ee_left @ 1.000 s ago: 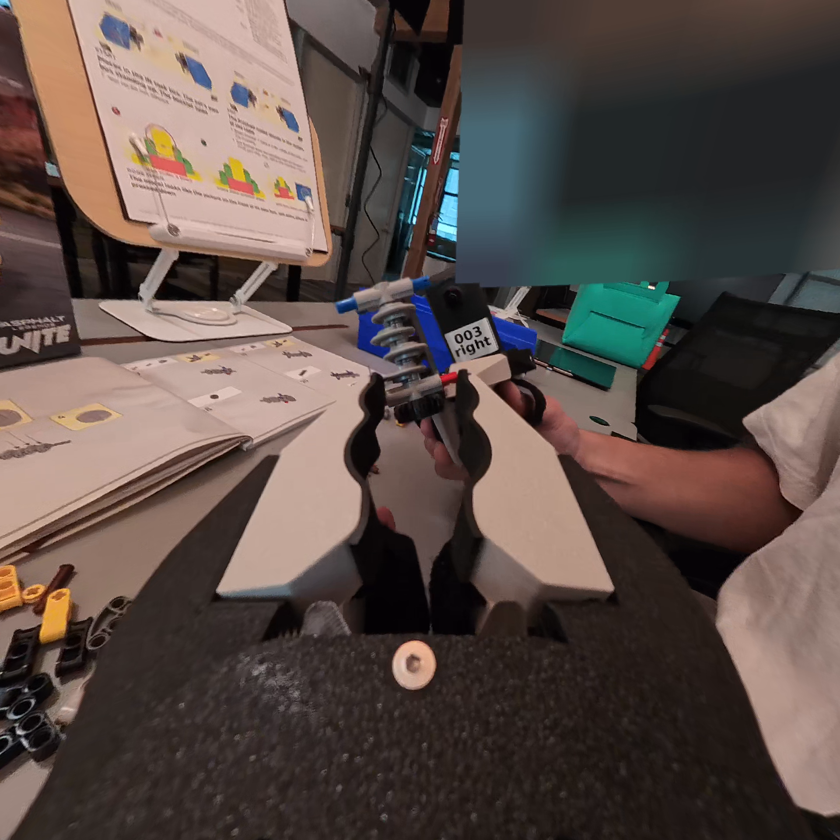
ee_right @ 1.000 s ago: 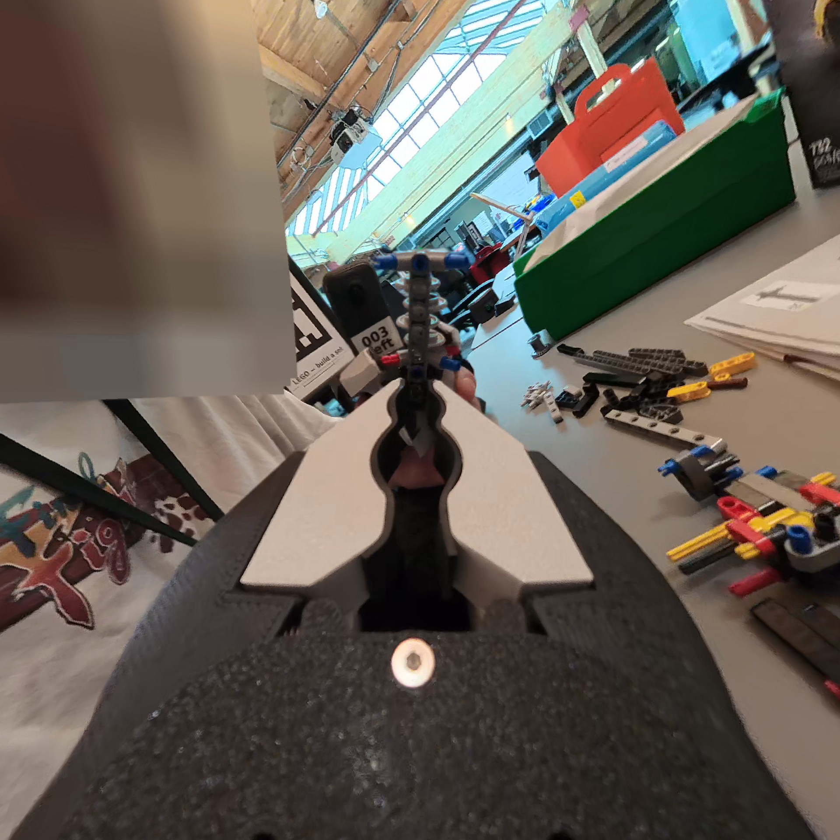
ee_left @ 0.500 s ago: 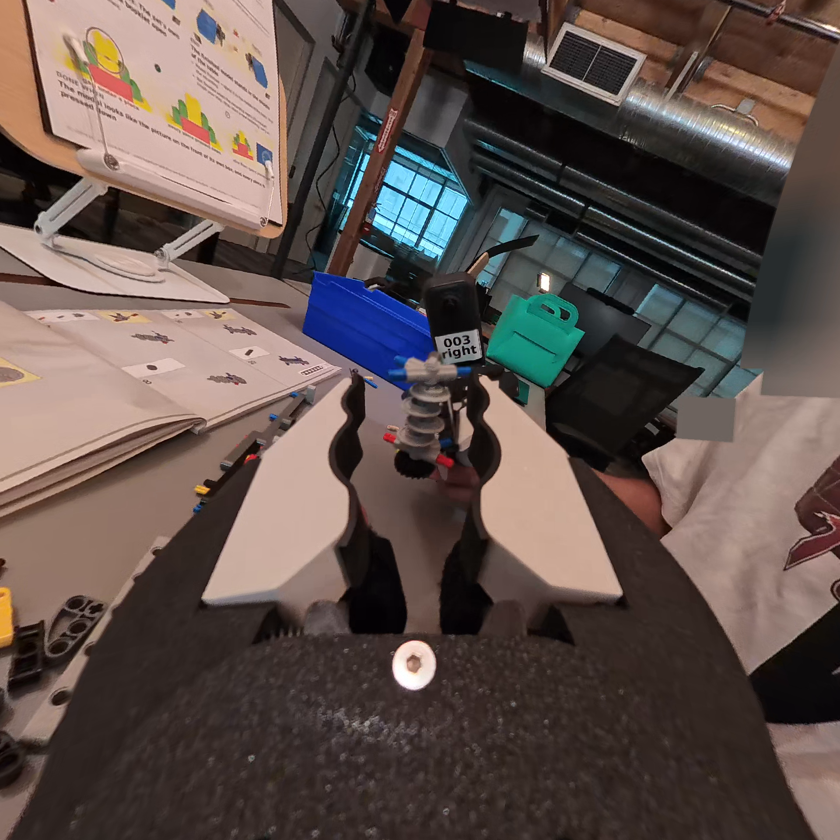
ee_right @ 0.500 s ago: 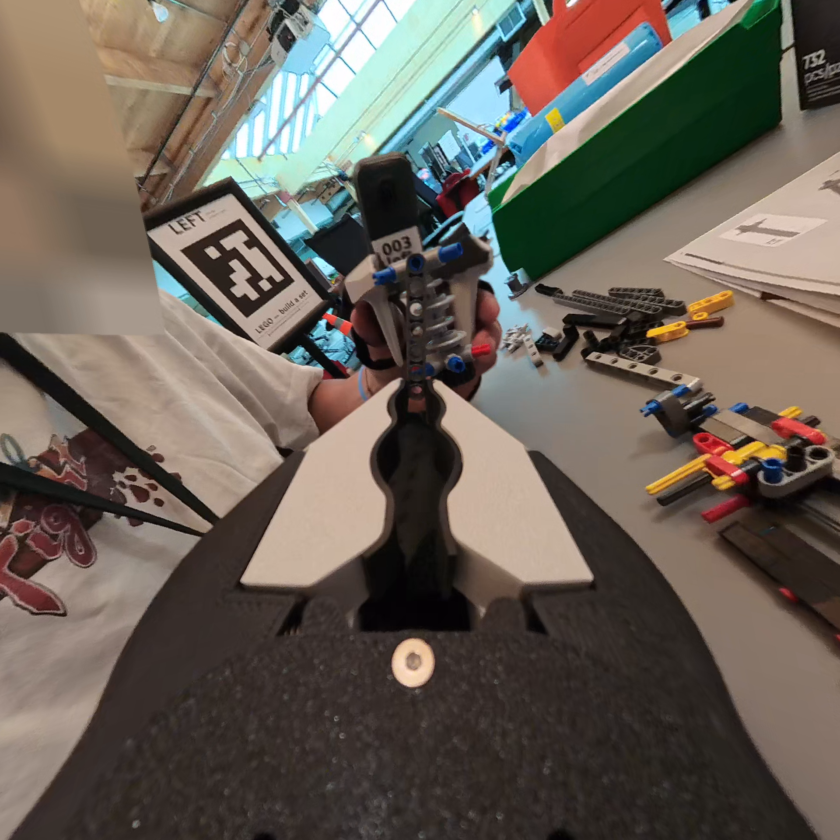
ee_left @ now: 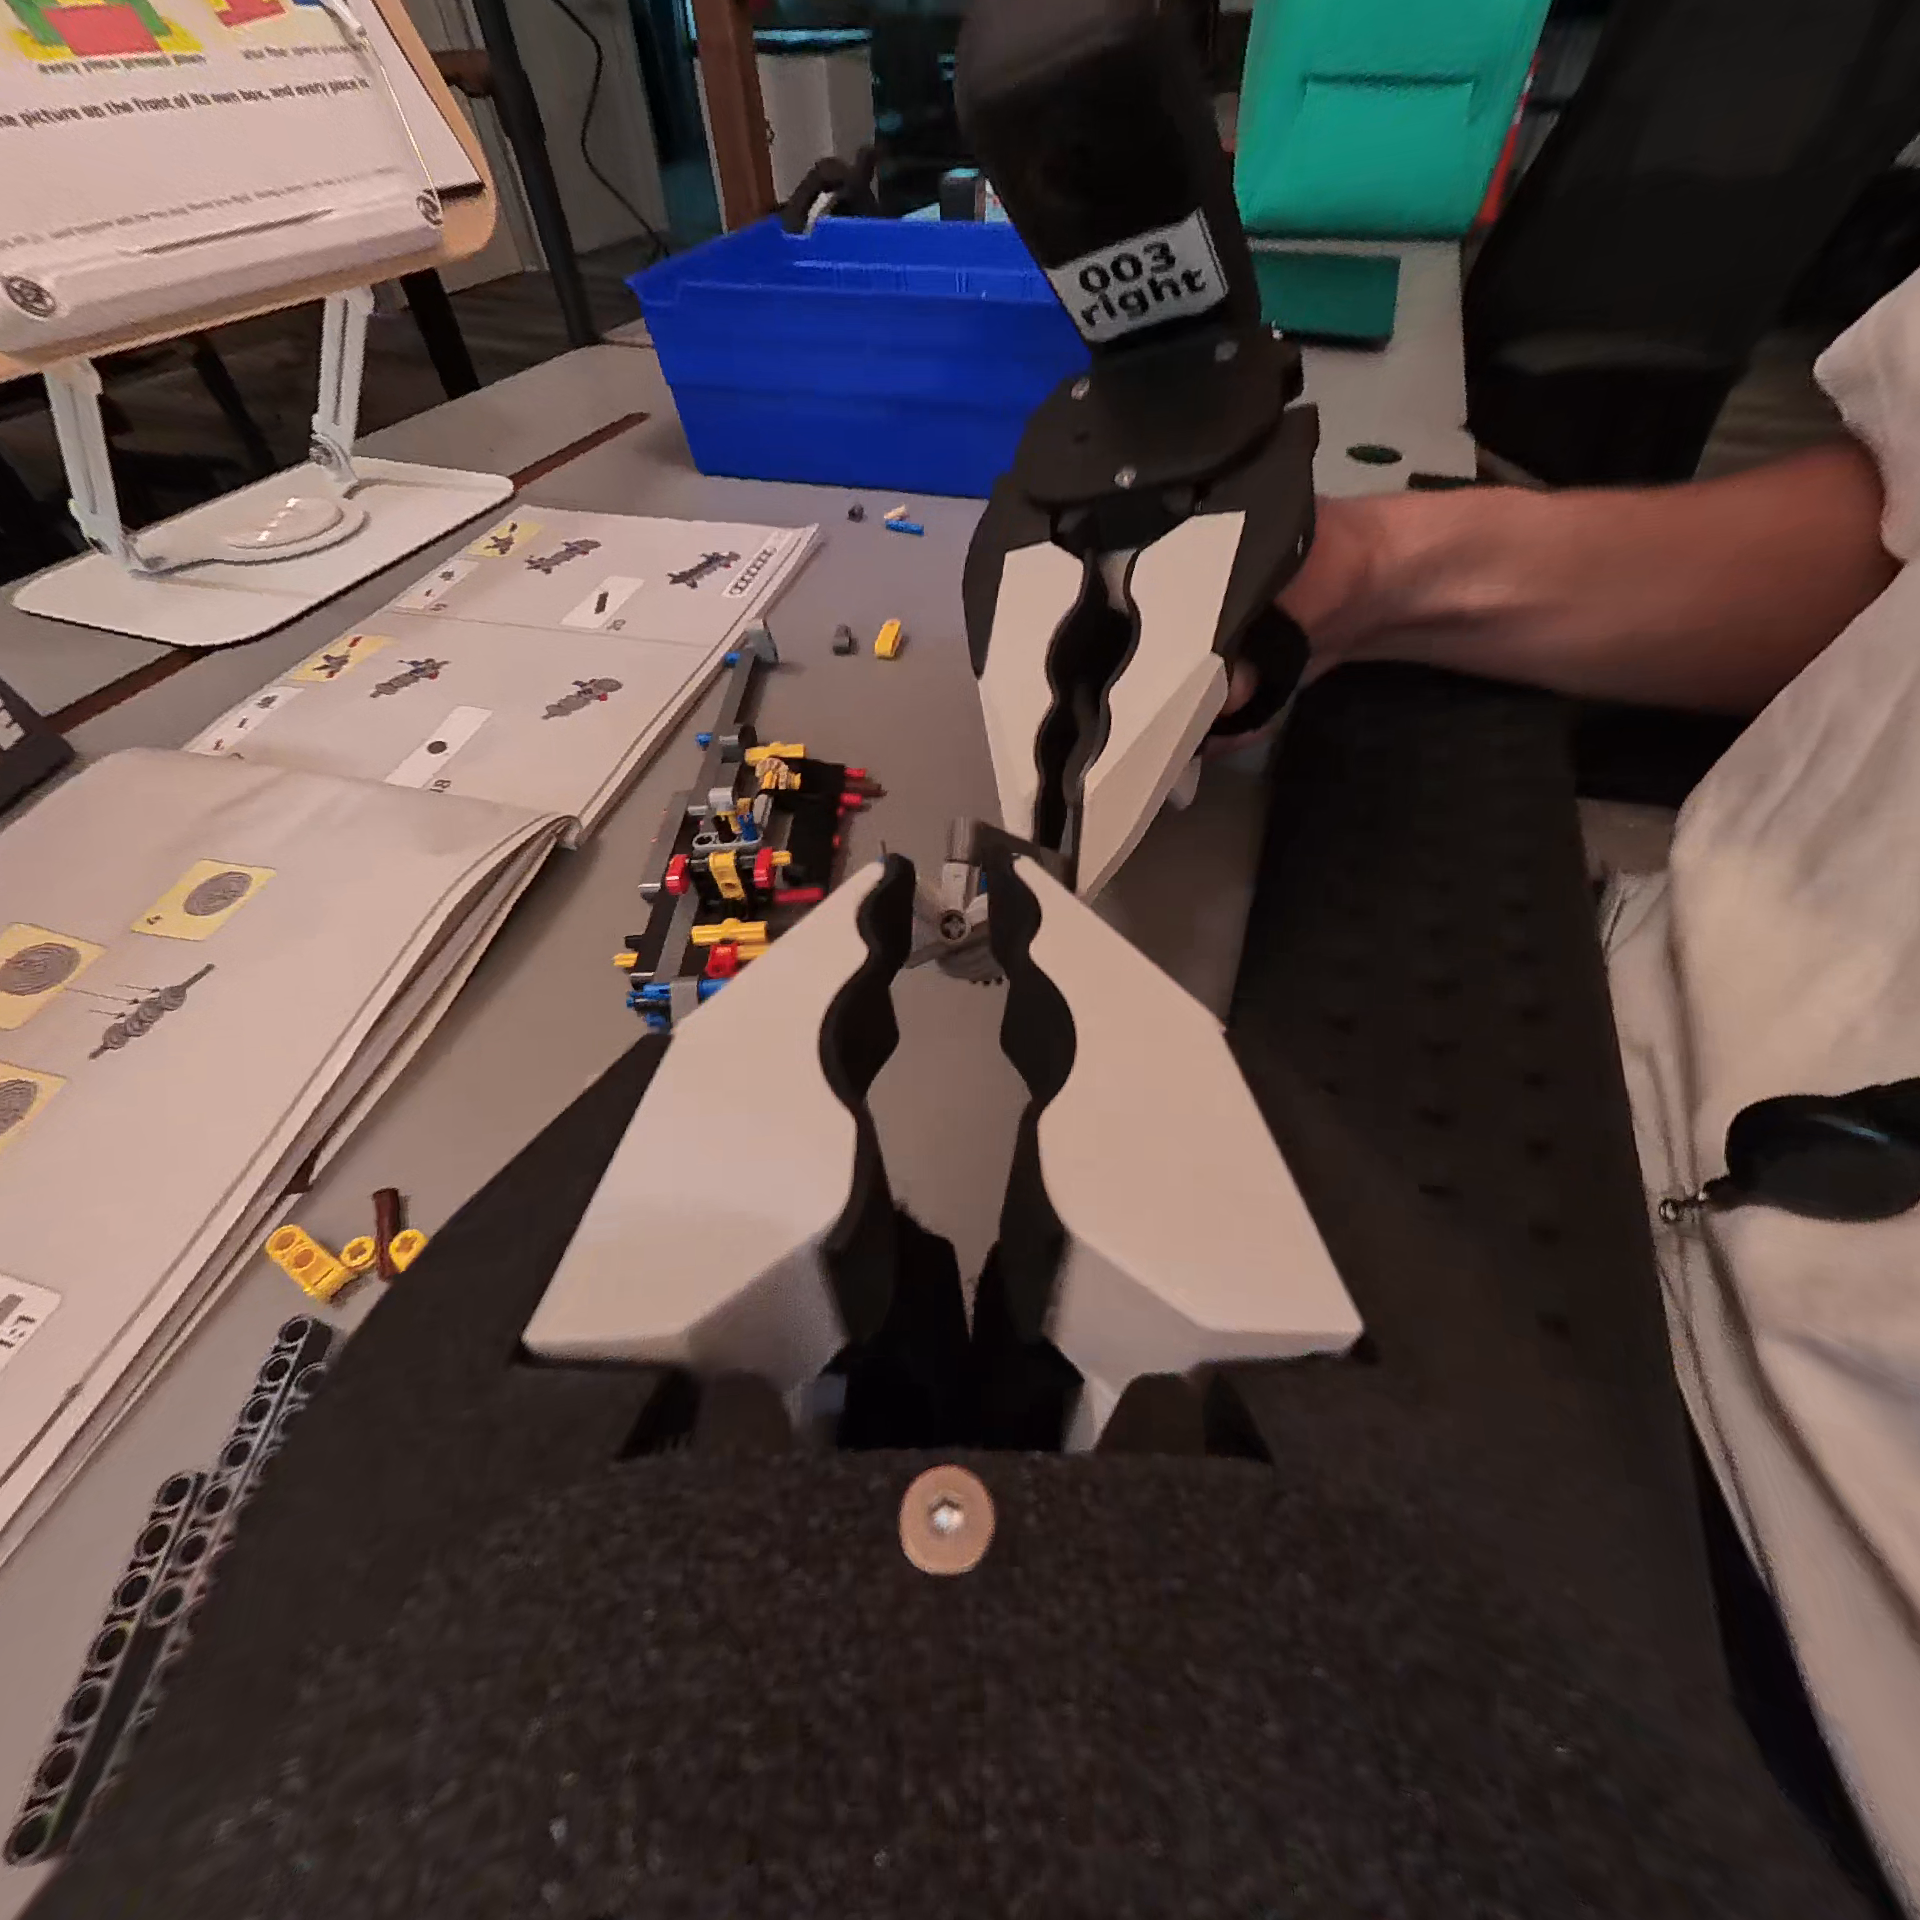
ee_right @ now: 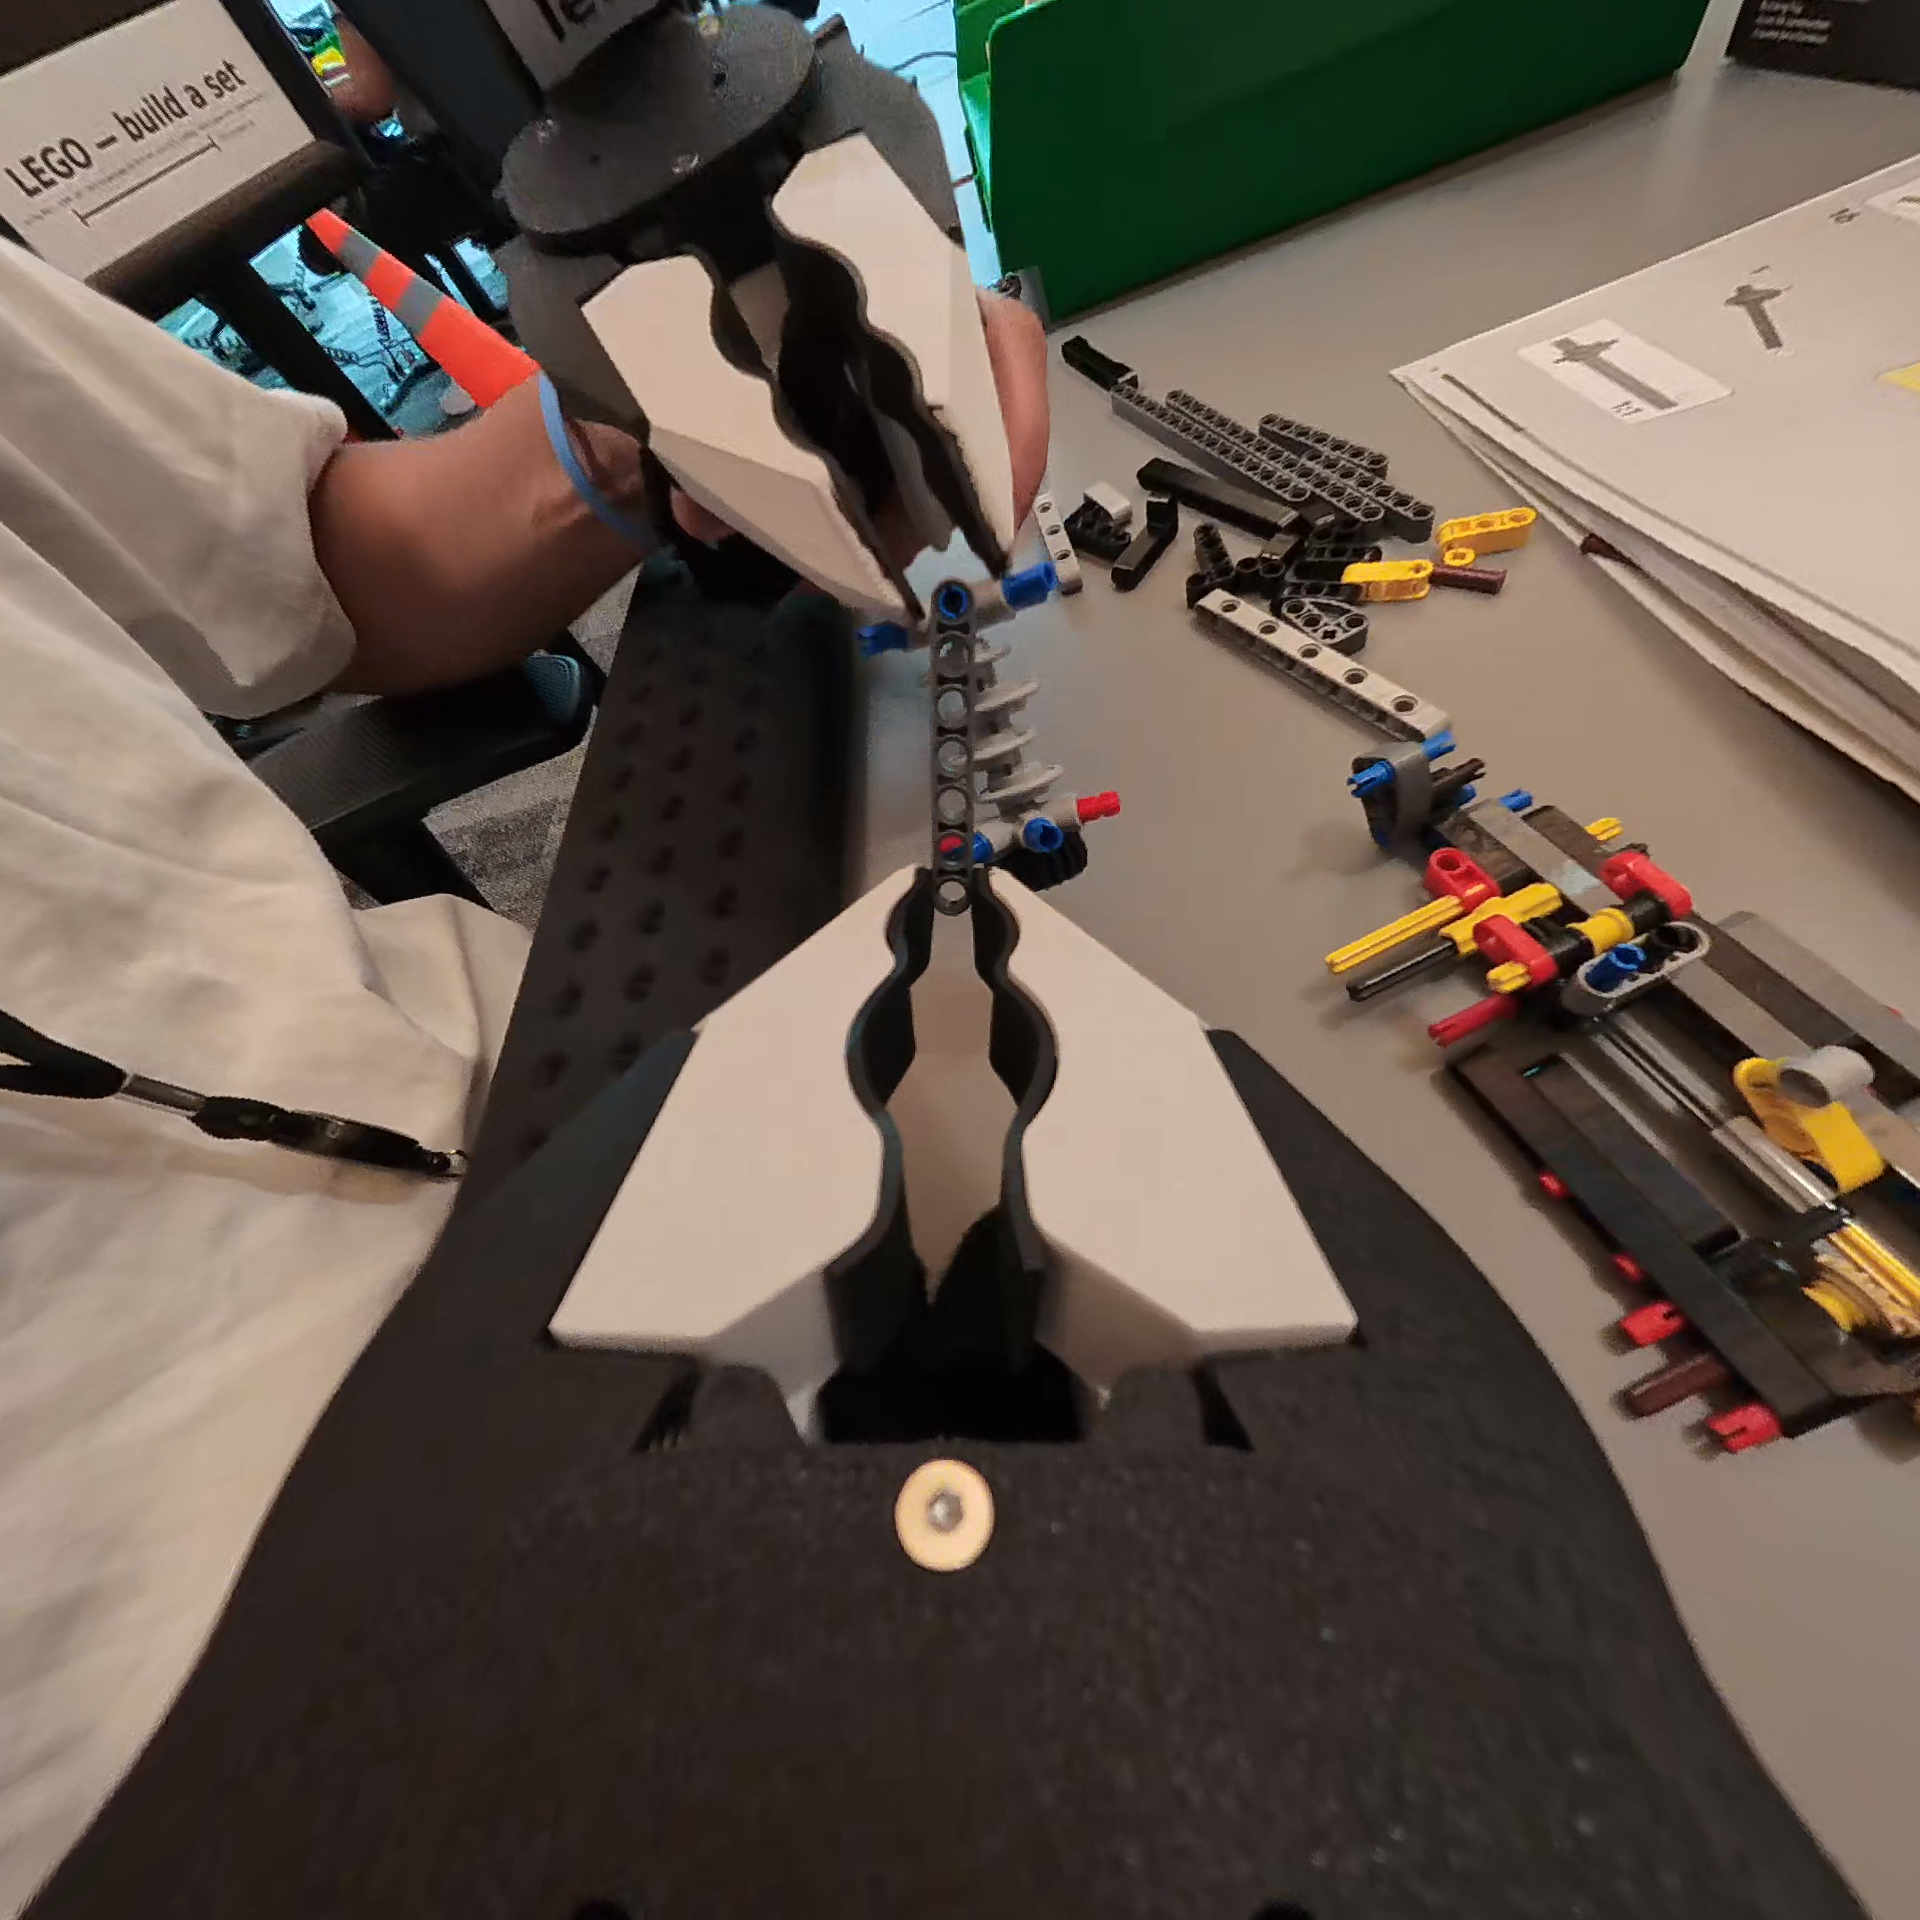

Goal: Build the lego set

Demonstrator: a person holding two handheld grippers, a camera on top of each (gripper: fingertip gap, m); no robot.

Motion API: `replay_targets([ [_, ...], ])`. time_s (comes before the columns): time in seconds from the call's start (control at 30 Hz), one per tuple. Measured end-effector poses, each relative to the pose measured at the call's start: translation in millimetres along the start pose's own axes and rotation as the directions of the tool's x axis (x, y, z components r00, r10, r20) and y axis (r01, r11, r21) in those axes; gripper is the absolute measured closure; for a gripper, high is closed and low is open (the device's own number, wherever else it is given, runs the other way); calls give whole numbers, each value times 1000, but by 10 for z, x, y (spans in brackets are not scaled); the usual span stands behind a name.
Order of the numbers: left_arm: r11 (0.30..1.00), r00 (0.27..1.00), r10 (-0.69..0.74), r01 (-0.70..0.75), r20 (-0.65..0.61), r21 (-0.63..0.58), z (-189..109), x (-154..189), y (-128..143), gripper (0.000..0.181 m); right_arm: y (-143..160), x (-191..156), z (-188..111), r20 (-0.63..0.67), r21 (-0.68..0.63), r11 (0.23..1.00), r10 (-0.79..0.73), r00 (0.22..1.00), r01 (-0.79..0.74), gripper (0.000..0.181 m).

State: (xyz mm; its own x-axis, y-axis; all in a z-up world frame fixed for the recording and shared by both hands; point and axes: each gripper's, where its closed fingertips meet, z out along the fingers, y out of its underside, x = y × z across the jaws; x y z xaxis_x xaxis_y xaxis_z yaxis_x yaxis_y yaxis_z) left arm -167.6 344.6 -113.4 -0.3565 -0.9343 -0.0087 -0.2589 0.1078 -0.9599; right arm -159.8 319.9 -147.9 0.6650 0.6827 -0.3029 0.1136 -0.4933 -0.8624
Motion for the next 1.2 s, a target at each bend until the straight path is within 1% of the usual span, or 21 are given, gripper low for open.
replay_targets([
  [0.1,996,998,52,-54,-37,-64,39,47,103,174,84,6,34,-6,-49,999,-20,1000,20,176],
  [0.2,982,992,115,-122,-59,-142,48,45,236,174,162,42,63,-22,-95,995,-32,999,30,176],
  [0.27,971,990,126,-137,-70,-194,50,27,338,174,182,63,67,-24,-95,995,-18,1000,16,175],
  [0.37,957,986,142,-158,-82,-241,82,11,490,174,266,121,89,-46,-135,991,-21,999,14,175],
  [0.43,955,980,174,-192,-96,-228,93,25,531,175,329,138,119,-55,-168,986,-26,998,16,175],
  [0.5,961,980,168,-186,-103,-203,100,33,530,175,353,145,148,-49,-176,984,-2,999,-7,174],
  [0.57,957,978,189,-204,-90,-205,99,14,537,175,281,131,134,-33,-176,984,21,999,-26,157],
  [0.6,957,977,197,-210,-83,-198,102,11,531,175,204,154,117,-52,-171,985,1,999,-10,157],
  [0.67,959,977,190,-206,-98,-196,121,44,542,175,-30,106,134,-69,-135,987,-97,993,87,156],
  [0.73,954,974,206,-222,-97,-204,147,50,559,175,-137,52,219,-71,-178,968,-194,978,179,157],
  [0.77,955,975,198,-215,-100,-203,157,55,554,175,-125,64,272,-73,-219,954,-224,972,204,159],
  [0.8,958,977,187,-204,-103,-201,165,58,550,175,-77,90,314,-68,-268,939,-243,968,217,165],
  [0.83,956,978,184,-201,-97,-215,172,42,571,175,-50,94,339,-50,-286,931,-249,967,225,170],
  [0.93,953,976,190,-210,-105,-221,179,57,587,175,-12,90,326,-9,-292,935,-213,977,202,173],
  [1.07,948,974,198,-218,-109,-231,188,65,606,175,38,136,254,-10,-331,916,-244,970,227,173],
  [1.13,947,973,200,-221,-113,-232,189,71,609,175,52,108,284,1,-338,913,-242,970,228,173],
  [1.2,940,971,207,-231,-118,-251,203,77,641,175,84,125,320,-18,-367,891,-294,956,267,176],
])
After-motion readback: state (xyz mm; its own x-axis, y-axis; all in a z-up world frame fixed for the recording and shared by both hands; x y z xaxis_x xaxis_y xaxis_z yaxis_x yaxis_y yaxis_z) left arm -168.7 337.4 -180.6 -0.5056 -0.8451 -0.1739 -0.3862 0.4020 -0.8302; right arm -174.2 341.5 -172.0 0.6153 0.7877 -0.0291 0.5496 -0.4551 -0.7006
